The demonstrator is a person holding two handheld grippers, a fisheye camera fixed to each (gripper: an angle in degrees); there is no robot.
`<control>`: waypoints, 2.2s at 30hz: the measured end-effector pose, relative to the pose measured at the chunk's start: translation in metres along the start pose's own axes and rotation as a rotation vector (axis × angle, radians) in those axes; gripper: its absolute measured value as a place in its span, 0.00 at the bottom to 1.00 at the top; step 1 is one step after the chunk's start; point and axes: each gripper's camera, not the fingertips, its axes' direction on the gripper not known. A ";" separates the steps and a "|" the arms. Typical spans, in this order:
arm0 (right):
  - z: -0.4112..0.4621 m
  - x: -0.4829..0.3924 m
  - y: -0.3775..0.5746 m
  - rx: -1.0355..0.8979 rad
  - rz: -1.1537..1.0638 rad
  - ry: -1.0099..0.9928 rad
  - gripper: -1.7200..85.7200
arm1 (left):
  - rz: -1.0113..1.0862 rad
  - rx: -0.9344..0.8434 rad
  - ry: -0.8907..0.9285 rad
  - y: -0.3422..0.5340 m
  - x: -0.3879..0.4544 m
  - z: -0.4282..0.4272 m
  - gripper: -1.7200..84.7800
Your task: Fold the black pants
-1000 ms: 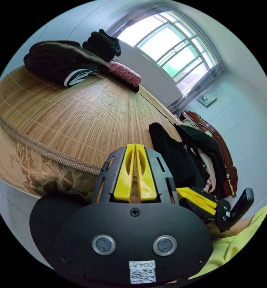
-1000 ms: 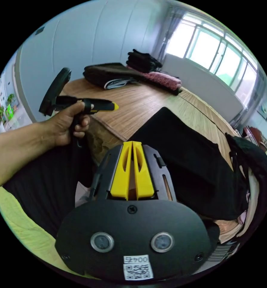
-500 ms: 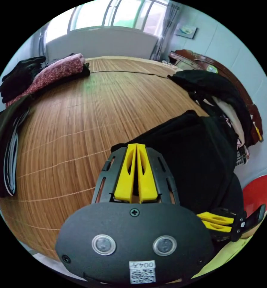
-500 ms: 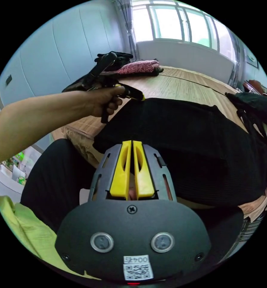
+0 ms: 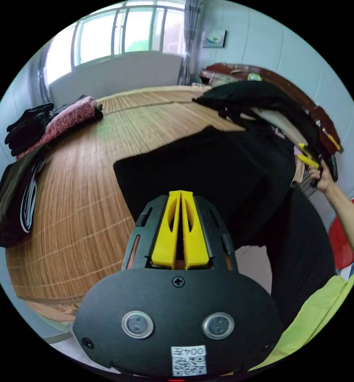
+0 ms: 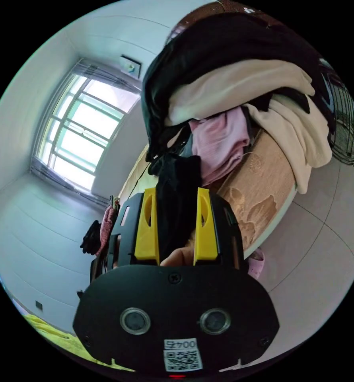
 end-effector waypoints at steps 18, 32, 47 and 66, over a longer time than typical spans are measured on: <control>0.081 0.065 -0.073 -0.206 0.049 -0.106 0.13 | 0.032 0.031 -0.066 0.002 0.016 0.004 0.03; 0.132 -0.429 0.026 -0.288 -0.803 0.408 0.10 | -0.292 0.052 0.120 0.012 -0.065 -0.024 0.03; 0.251 -0.619 0.560 -0.330 -1.704 0.310 0.10 | -0.467 0.062 0.388 0.064 -0.128 -0.003 0.02; 0.255 -0.666 0.596 -0.306 -1.692 0.298 0.11 | -0.523 0.152 0.167 0.085 -0.157 -0.045 0.02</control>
